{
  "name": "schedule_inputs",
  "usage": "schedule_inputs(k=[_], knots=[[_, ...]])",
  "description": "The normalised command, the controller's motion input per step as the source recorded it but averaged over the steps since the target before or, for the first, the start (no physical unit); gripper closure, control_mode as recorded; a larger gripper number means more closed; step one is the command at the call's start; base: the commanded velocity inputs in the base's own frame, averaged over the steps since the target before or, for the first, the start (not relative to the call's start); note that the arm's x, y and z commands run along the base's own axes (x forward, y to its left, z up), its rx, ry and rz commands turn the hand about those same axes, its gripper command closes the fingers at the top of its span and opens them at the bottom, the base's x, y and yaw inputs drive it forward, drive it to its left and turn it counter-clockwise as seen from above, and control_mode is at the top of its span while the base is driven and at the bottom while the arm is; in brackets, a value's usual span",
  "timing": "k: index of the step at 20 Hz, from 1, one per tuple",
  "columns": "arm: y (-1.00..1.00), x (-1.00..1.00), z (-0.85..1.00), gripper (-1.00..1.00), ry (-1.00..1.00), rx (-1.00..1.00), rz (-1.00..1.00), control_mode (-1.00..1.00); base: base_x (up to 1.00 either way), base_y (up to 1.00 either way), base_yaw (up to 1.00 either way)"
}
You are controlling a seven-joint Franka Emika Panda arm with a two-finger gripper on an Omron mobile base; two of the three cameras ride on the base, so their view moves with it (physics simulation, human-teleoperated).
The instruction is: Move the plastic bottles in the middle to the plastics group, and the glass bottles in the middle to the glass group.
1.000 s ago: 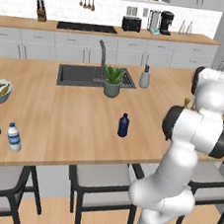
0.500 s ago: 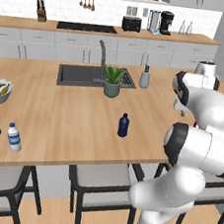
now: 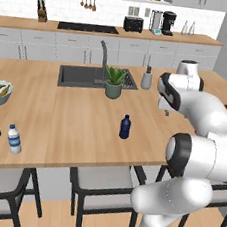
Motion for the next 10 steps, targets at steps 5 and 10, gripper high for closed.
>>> schedule_inputs(k=[5, 10], knots=[[0.46, 0.25, 0.00, -1.00, 0.00, 0.04, 0.00, -1.00, 0.00, 0.00, 0.00], [0.44, 0.23, -0.04, -1.00, 0.00, 0.05, 0.00, -1.00, 0.00, 0.00, 0.00]])
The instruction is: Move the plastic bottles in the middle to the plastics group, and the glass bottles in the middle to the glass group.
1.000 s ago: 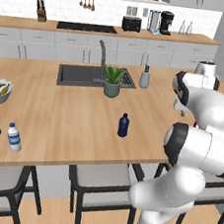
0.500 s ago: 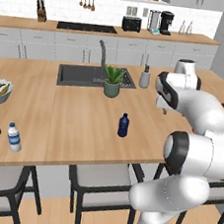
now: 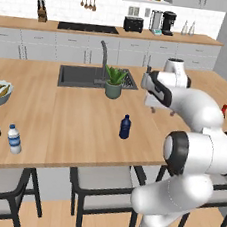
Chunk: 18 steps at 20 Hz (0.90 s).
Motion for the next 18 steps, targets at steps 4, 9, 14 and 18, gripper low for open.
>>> schedule_inputs(k=[4, 9, 14, 18], knots=[[0.37, 0.23, -0.04, -1.00, 0.00, 0.04, 0.00, -1.00, 0.00, 0.00, 0.00], [0.25, 0.16, -0.05, -1.00, 0.00, 0.06, 0.00, -1.00, 0.00, 0.00, 0.00], [0.19, 0.13, -0.05, -1.00, 0.00, 0.01, 0.00, -1.00, 0.00, 0.00, 0.00], [0.28, 0.01, -0.01, -1.00, 0.02, 0.00, 0.08, -1.00, 0.00, 0.00, 0.00]])
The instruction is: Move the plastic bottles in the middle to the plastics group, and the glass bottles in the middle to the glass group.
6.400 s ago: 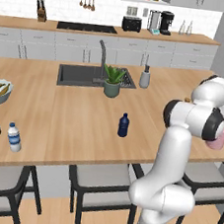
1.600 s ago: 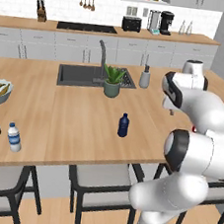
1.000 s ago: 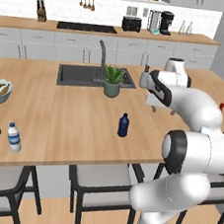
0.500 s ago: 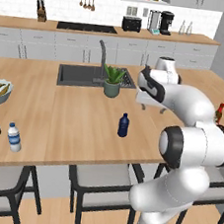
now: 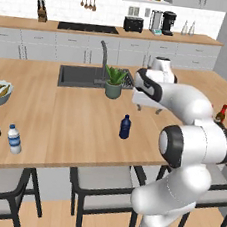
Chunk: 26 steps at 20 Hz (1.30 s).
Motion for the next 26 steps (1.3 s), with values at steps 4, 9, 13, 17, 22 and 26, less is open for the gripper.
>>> schedule_inputs(k=[4, 9, 13, 17, 22, 26], knots=[[0.27, 0.04, -0.15, -1.00, 0.01, 0.00, 0.13, -1.00, 0.00, 0.00, 0.00], [0.37, 0.00, -0.20, -1.00, 0.01, 0.00, 0.10, -1.00, 0.00, 0.00, 0.00], [0.41, 0.06, -0.17, -1.00, 0.00, 0.00, 0.06, -1.00, 0.00, 0.00, 0.00], [0.39, 0.16, -0.08, -1.00, 0.00, 0.00, 0.04, -1.00, 0.00, 0.00, 0.00], [0.27, 0.26, 0.00, -1.00, 0.00, 0.00, 0.01, -1.00, 0.00, 0.00, 0.00], [0.09, 0.21, 0.00, -1.00, 0.00, 0.00, 0.00, -1.00, 0.00, 0.00, 0.00]])
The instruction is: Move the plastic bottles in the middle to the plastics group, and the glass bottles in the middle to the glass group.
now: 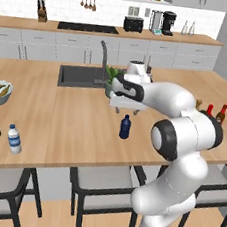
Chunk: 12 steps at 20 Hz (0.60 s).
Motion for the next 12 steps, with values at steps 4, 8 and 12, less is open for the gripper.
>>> schedule_inputs(k=[4, 8, 12], knots=[[0.00, 0.05, 0.00, -1.00, 0.00, 0.00, 0.00, -1.00, 0.00, 0.00, 0.00], [-0.12, 0.00, -0.04, -1.00, 0.00, 0.00, 0.01, -1.00, 0.00, 0.00, 0.00], [-0.16, 0.00, -0.07, -1.00, 0.00, 0.00, 0.00, -1.00, 0.00, 0.00, 0.00]])
